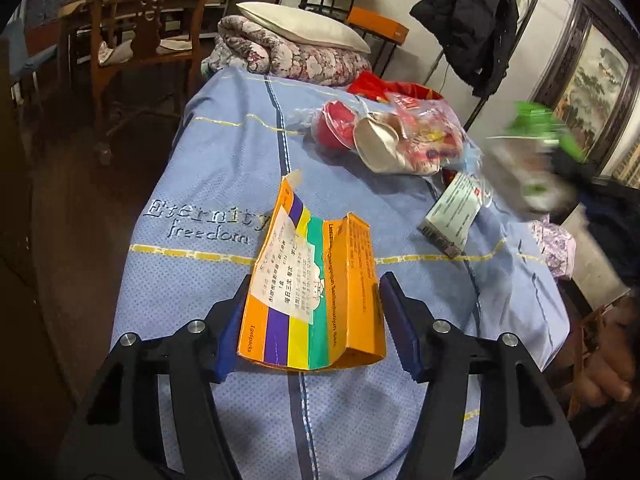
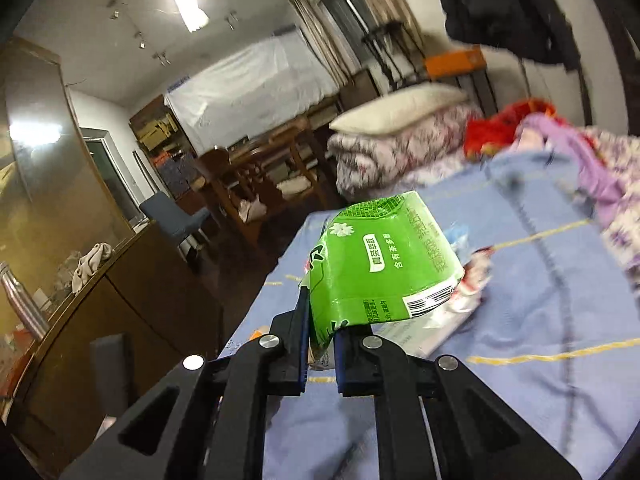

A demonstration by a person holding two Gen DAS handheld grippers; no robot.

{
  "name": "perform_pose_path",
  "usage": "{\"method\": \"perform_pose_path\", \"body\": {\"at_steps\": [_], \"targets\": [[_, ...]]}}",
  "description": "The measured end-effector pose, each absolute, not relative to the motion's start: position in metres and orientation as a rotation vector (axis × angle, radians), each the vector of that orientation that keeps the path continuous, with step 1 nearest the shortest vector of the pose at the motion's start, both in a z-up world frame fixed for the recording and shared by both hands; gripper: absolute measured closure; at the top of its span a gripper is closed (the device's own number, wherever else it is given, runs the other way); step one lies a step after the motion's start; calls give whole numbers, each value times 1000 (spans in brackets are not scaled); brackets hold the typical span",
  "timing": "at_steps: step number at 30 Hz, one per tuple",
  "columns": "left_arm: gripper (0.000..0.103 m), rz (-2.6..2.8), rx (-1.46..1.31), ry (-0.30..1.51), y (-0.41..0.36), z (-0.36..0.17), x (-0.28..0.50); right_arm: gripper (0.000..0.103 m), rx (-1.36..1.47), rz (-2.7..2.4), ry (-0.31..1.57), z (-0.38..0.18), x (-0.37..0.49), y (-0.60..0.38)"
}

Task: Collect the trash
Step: 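Carry both items to the red wastebasket and release them inside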

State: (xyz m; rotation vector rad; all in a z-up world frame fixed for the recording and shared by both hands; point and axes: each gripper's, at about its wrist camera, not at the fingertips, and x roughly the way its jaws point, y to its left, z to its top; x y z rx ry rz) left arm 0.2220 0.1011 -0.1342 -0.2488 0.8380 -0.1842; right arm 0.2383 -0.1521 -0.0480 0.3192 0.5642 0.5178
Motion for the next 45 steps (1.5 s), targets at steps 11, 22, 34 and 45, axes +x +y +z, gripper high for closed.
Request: {"method": "perform_pose_path", "body": {"at_steps": [11,22,34,45], "targets": [[47,-183,-231,834,84,-123,213,92,281,411,578,-43,174,-211],[47,-240,-177,692,49,-51,155,92,296,363,518,-29,123,-253],[46,-394,-99,619,-27,-8,104,92,311,270,412,-7,55,-322],[46,-567,0,653,-130,-9,87,92,343,67,430,-30,13,-434]]}}
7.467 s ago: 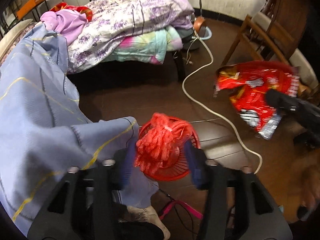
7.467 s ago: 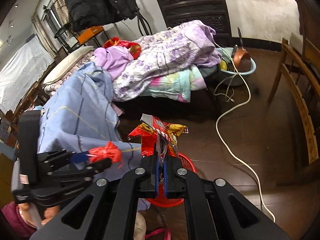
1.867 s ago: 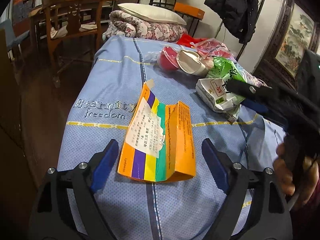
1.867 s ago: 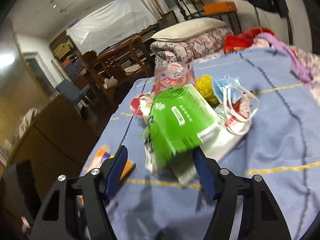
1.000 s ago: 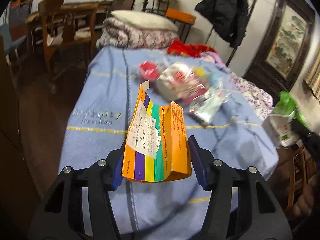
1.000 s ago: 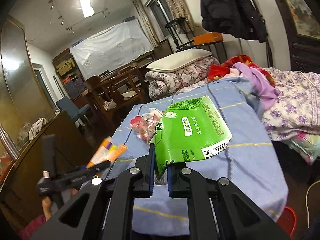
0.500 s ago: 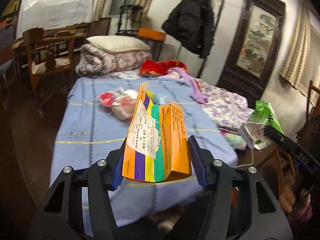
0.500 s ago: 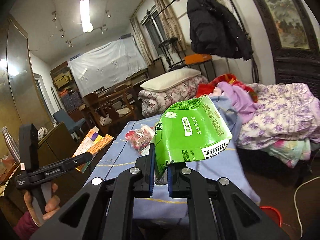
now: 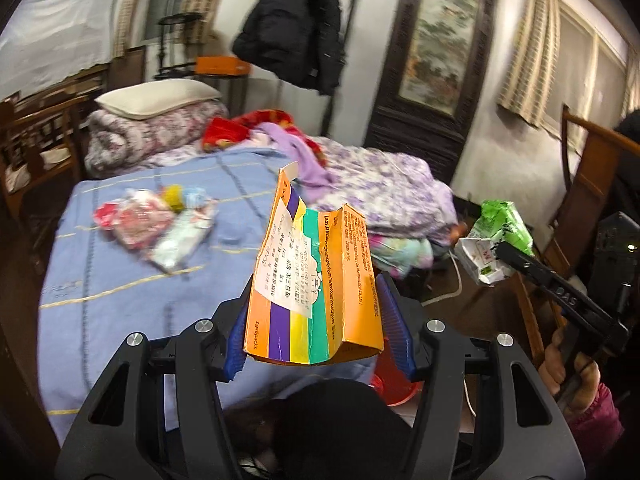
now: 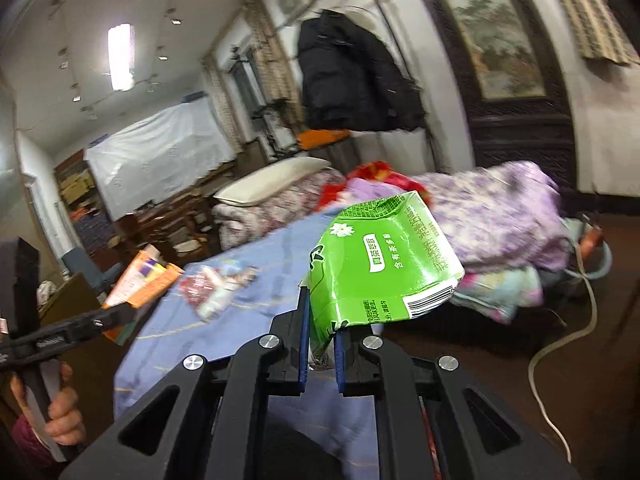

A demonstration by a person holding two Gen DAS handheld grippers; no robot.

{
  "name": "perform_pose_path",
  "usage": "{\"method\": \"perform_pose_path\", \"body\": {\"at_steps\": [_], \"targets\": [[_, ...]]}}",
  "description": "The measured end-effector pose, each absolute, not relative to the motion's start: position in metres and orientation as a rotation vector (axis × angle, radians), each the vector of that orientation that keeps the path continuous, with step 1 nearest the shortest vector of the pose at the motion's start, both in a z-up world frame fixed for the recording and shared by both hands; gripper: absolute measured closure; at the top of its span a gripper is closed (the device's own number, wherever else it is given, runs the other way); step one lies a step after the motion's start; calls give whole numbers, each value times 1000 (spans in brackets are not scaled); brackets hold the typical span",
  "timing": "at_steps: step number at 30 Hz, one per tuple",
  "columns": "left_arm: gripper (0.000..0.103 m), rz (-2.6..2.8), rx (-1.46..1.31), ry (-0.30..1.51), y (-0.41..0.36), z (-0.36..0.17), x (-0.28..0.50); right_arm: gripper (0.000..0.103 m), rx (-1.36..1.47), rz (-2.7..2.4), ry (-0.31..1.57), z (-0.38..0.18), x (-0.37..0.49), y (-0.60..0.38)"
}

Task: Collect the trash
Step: 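Carry both items to the red wastebasket and release them inside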

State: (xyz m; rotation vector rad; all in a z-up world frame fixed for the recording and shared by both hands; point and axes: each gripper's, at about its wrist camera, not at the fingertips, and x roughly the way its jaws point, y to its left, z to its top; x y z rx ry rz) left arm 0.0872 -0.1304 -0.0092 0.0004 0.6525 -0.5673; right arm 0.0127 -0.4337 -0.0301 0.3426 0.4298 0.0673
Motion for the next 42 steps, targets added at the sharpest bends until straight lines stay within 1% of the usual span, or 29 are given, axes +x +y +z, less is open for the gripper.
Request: {"method": "perform_pose_path", "body": {"at_steps": [5,13,15,16,17,18,19,22,24,27,28,34,39,40,41,42], "targets": [[46,-624,49,705,-172,-25,92,92,374,-15,526,-70,16,-470],[46,-667,112,763,-213,-50,103,92,483,-54,719,-158,42,-496],[46,-670,111,779,-218,-55,108,90,485,-58,776,-180,55,-494],[46,-672,107,786,-218,-56,110,84,488,-65,805,-191,61,-495],[46,-672,104,793,-219,-59,112,67,507,-71,853,-210,70,-498],[46,-670,101,802,-219,-61,116,58,527,-70,888,-223,76,-498],[46,-668,100,805,-219,-61,118,56,549,-73,922,-235,80,-501],[46,-660,100,808,-218,-63,122,56,634,-71,971,-257,85,-505],[46,-662,96,812,-217,-64,123,56,647,-60,940,-248,81,-505],[46,-672,101,820,-220,-68,124,56,588,-49,884,-223,75,-502],[46,-674,103,821,-222,-69,123,53,571,-46,870,-216,75,-500],[46,-682,125,811,-225,-69,118,53,552,-54,799,-191,72,-503],[46,-717,142,838,-236,-76,119,53,508,-74,692,-149,56,-503],[46,-732,152,846,-241,-78,119,50,495,-78,669,-140,51,-503],[46,-749,166,854,-247,-81,119,45,481,-88,648,-133,47,-503],[46,-764,181,861,-254,-84,119,42,460,-109,621,-124,41,-504]]}}
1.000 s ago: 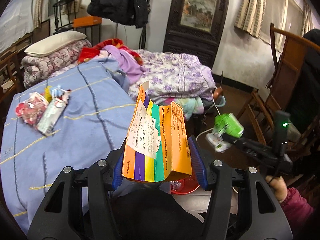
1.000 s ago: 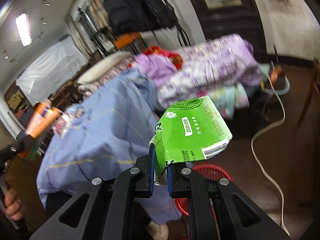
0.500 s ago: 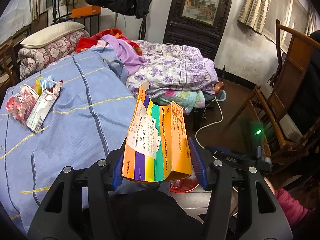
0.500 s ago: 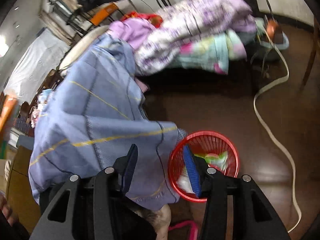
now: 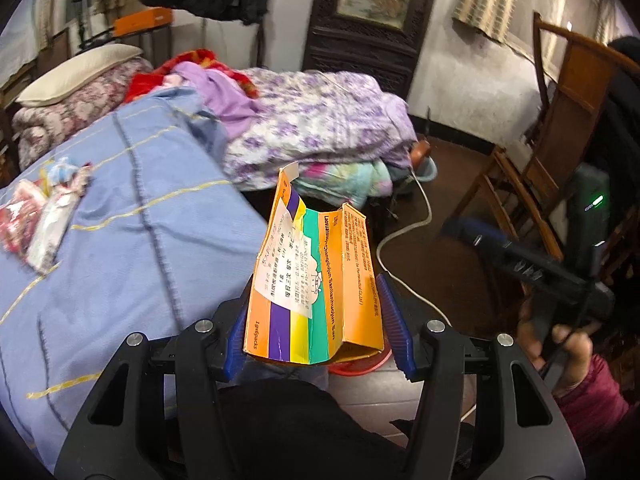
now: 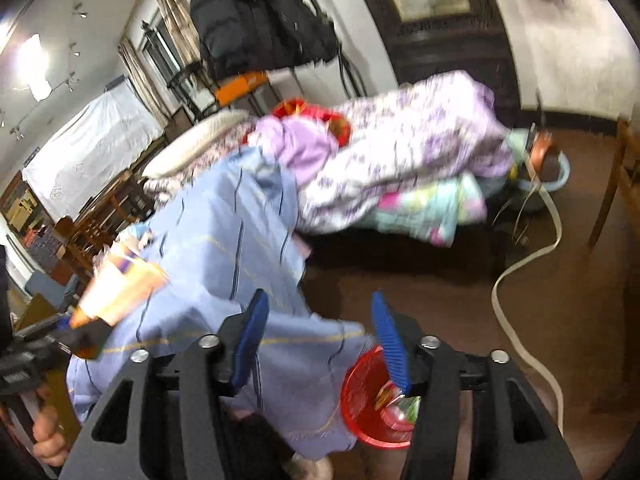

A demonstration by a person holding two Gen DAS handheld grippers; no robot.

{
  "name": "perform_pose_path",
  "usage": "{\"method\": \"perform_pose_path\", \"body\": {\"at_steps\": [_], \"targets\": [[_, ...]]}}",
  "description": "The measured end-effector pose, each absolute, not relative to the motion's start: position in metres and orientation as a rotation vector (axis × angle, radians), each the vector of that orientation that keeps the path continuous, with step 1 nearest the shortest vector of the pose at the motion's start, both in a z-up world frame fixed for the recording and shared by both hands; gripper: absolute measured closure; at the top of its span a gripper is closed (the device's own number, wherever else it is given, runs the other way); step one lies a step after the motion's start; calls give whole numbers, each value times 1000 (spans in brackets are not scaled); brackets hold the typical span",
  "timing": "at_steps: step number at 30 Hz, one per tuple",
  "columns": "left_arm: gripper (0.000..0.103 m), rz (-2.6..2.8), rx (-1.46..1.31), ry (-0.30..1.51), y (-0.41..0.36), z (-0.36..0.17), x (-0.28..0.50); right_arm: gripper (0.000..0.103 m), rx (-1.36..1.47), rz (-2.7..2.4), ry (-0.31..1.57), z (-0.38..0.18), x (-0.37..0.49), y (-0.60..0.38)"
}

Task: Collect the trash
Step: 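Carry both items to the red wastebasket and release them inside, then move both tools back over the bed toward the plastic bags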

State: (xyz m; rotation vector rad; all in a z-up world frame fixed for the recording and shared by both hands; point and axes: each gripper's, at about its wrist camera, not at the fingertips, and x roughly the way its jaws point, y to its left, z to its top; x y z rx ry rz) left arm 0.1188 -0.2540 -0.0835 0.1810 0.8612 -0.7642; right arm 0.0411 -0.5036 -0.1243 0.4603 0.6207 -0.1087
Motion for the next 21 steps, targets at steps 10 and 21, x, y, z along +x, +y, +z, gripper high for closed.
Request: {"method": "perform_pose_path", "body": {"at_steps": [10,21], "targets": [[44,-897,319,970,-338,-128,126,33,485,-208,542,-111,15,-538],[19,-844,302,943,-355,-120,137,33,519,-230,544,-118,6,-552]]}}
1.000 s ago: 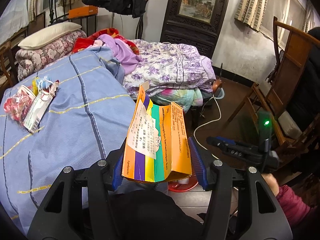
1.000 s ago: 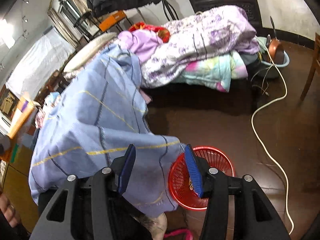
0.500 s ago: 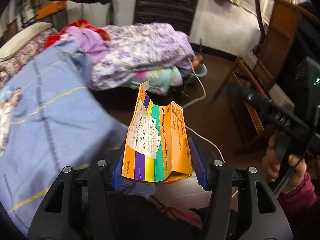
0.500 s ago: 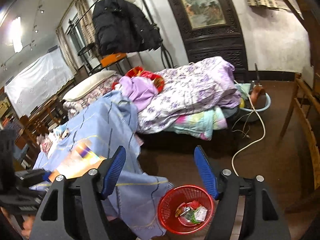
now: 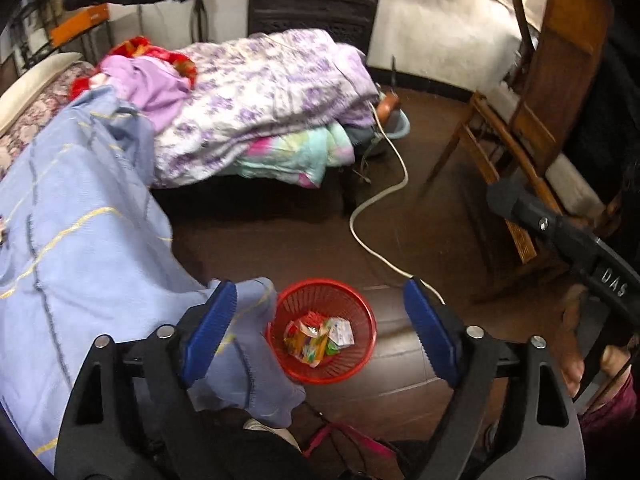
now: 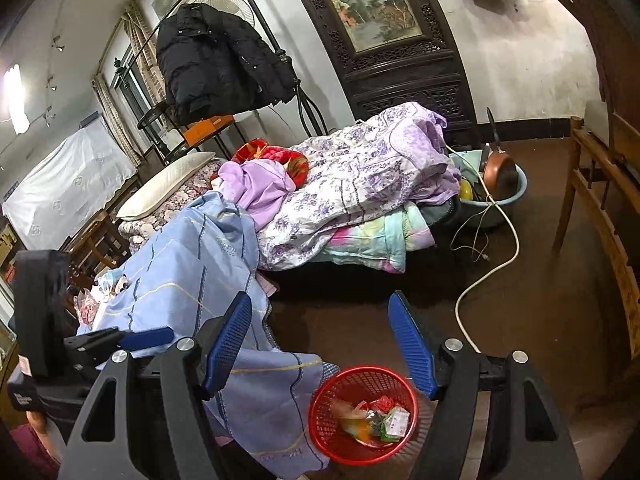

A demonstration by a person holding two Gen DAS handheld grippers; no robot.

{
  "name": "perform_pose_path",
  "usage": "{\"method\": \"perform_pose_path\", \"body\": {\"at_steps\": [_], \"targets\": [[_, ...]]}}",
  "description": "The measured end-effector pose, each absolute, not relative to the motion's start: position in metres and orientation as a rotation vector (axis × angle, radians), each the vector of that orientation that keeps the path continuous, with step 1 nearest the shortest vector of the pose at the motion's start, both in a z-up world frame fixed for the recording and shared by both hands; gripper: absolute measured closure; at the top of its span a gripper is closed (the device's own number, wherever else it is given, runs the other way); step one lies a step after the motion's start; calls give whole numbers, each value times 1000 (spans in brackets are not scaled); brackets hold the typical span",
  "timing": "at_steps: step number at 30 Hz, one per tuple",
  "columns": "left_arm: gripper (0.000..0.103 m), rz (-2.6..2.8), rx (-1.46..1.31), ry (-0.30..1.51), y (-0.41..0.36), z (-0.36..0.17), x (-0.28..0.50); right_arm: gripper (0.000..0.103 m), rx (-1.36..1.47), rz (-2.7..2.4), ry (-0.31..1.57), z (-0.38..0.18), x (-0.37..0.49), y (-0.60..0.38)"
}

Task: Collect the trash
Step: 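Move both tools back over the bed toward the plastic bags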

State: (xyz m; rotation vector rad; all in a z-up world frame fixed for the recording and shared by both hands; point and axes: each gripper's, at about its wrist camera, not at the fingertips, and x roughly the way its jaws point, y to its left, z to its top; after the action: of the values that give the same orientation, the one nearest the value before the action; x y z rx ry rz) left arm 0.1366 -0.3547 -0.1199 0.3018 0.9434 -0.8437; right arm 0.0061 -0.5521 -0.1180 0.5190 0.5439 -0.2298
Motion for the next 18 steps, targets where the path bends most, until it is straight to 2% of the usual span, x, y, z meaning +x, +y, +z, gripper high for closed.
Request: {"method": "perform_pose_path", "body": {"at_steps": [6,8,10,18], "targets": [[19,-785,216,938,-320,-106,145,29,519,-198,546,-112,10,-534],[18,-764,201,924,-308,-103,144,20,530,-192,549,-109,11,-529],[17,-743,188,912,-295,-99,144,17,558,-174,549,-104,12,-522],[16,-635,122,859,-230,-86,142,16,511,-116,573,-83,24,-476]]}}
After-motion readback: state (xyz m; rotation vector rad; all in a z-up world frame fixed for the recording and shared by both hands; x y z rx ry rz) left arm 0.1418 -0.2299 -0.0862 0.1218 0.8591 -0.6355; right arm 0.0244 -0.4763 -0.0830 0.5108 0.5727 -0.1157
